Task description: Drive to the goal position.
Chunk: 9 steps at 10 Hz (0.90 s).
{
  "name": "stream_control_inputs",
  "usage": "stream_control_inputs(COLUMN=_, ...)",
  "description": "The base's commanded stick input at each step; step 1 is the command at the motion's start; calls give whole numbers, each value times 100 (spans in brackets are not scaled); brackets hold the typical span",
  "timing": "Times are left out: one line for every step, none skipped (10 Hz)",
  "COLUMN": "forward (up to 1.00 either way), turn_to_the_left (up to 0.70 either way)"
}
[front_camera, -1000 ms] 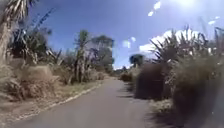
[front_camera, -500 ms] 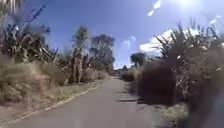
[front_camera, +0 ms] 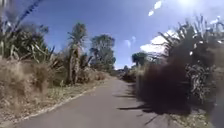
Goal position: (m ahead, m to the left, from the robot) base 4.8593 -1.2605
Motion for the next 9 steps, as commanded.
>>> stream_control_inputs(forward=100, turn_to_the_left=0)
stream_control_inputs(forward=100, turn_to_the_left=0)
stream_control_inputs(forward=100, turn_to_the_left=0)
stream_control_inputs(forward=100, turn_to_the_left=0)
stream_control_inputs(forward=100, turn_to_the_left=0)
stream_control_inputs(forward=100, turn_to_the_left=0)
stream_control_inputs(forward=100, turn_to_the_left=0)
stream_control_inputs(forward=100, turn_to_the_left=0)
stream_control_inputs(forward=100, turn_to_the_left=0)
